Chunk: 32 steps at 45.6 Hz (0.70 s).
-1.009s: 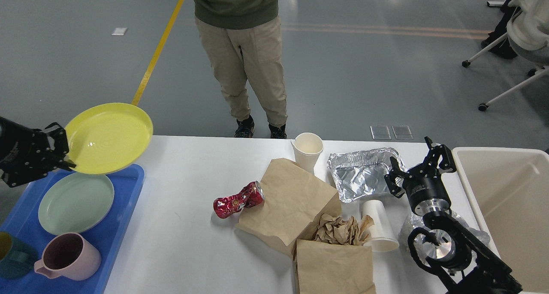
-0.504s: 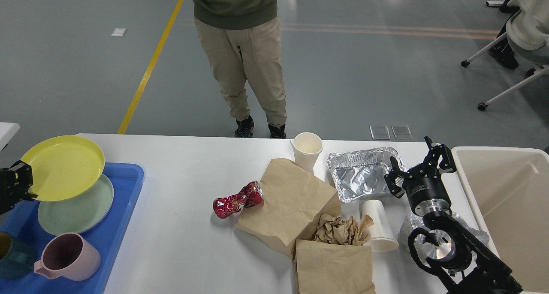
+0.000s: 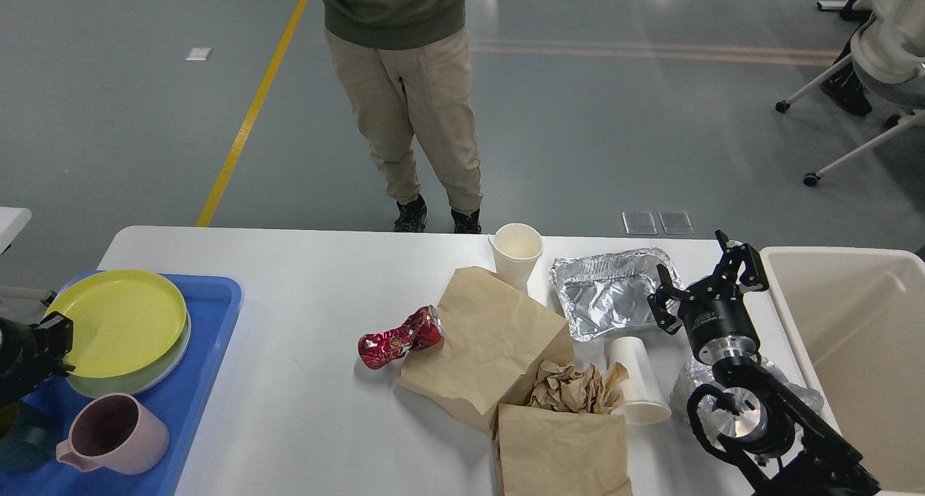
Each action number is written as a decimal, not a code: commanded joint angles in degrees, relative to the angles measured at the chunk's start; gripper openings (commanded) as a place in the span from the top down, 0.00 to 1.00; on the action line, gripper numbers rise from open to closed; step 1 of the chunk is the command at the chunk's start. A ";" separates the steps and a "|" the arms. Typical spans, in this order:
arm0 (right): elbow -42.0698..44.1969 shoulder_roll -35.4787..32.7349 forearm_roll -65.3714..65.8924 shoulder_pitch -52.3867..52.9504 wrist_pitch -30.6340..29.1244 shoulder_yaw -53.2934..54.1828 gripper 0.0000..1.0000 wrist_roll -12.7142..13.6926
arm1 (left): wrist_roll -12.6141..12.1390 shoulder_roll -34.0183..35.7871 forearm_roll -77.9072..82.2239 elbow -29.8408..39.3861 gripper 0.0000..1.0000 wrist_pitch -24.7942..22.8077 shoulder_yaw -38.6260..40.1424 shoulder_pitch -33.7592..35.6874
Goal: Tidy desktop
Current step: 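Lower the yellow plate onto the green plate and release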
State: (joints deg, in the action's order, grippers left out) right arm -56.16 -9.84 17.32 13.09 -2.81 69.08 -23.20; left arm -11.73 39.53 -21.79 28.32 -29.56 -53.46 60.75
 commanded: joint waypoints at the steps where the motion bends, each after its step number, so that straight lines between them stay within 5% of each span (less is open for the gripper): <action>1: -0.01 0.00 0.00 0.01 0.00 0.00 0.00 0.00 | 0.39 -0.07 0.52 -0.01 1.00 0.82 0.02 -0.20; 15: -0.01 0.00 0.00 0.01 0.00 0.00 0.00 0.00 | 1.10 -0.51 0.43 0.07 0.96 0.21 0.81 -0.29; 32: -0.01 0.00 0.00 0.01 0.00 0.00 0.00 0.00 | 1.10 -0.07 0.43 0.07 0.44 1.87 0.81 -1.43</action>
State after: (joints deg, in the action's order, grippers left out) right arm -56.16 -9.84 17.31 13.09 -2.81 69.08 -23.20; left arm -10.64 39.04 -21.36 28.39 -28.67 -52.56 59.33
